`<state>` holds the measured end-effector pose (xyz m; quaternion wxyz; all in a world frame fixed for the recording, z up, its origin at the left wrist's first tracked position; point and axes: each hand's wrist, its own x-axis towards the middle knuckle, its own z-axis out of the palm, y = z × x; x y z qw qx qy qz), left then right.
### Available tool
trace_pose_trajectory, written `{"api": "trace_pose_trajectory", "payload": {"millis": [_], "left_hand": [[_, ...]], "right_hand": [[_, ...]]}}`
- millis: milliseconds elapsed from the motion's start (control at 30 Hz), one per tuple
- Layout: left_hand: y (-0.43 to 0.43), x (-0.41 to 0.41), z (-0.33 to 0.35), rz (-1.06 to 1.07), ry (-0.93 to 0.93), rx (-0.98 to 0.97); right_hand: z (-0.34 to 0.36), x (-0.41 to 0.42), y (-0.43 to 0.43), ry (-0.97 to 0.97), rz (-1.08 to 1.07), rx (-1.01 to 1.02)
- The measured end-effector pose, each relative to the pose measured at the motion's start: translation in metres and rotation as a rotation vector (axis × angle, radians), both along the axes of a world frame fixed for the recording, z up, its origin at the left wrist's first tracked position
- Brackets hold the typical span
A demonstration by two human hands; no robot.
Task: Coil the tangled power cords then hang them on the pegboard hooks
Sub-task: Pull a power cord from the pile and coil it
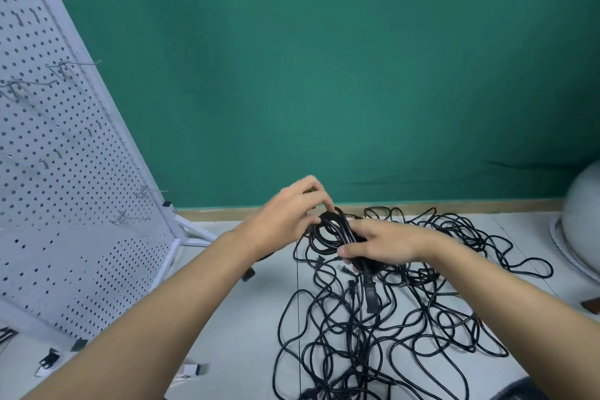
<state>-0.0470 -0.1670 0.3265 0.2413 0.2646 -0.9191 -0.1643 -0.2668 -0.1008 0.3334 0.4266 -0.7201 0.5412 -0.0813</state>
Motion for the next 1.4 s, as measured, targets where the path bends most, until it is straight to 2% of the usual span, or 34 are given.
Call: {"api": "trace_pose_trajectory", "payload": {"millis": [100, 200, 300, 367, 467, 600, 700, 800, 933, 1100, 1167, 1300, 1333, 1400], "left_hand": [[0.001, 0.006, -0.003, 0.036, -0.078, 0.028], [-0.001, 0.012, -0.009, 0.159, -0.150, 0.262], [-0.002, 0.021, -0.013, 0.196, -0.185, 0.465], [-0.003, 0.024, -0.013, 0.238, -0.126, 0.476], [-0.006, 0.022, -0.011, 0.270, 0.009, 0.376], [-0.002, 0.011, -0.003, 0.270, 0.199, 0.271], [0.002, 0.001, 0.001, 0.285, 0.266, 0.302], [0.003, -0.005, -0.003, 0.256, 0.210, 0.451], [-0.005, 0.006, -0.020, 0.229, 0.249, 0.741], [-0.003, 0.006, -0.031, 0.275, 0.270, 0.782], [-0.002, 0.004, -0.030, 0.277, 0.255, 0.792], [0.002, -0.001, -0.034, 0.253, 0.188, 0.858], [0.004, -0.004, -0.036, 0.251, 0.152, 0.868], [0.009, -0.010, -0.040, 0.253, 0.068, 0.843]], "right_hand": [[0.001, -0.006, 0.004, -0.140, -0.034, 0.075], [-0.003, -0.010, 0.005, -0.219, -0.078, 0.090], [-0.004, -0.010, 0.004, -0.254, -0.092, 0.110], [-0.004, -0.011, 0.004, -0.211, -0.103, 0.106], [-0.003, -0.010, 0.004, -0.025, -0.076, 0.125], [0.002, 0.002, 0.009, 0.155, 0.068, 0.190], [0.010, 0.012, 0.012, 0.231, 0.127, 0.174], [0.012, 0.018, 0.012, 0.260, 0.183, 0.051], [0.010, 0.012, 0.009, 0.138, 0.097, -0.212], [0.004, 0.009, 0.004, -0.054, -0.174, -0.390], [0.001, 0.008, 0.001, -0.089, -0.284, -0.408], [-0.003, 0.006, -0.002, -0.371, -0.370, -0.289], [-0.003, 0.006, -0.002, -0.400, -0.369, -0.268], [-0.007, 0.005, -0.002, -0.340, -0.393, -0.307]]}}
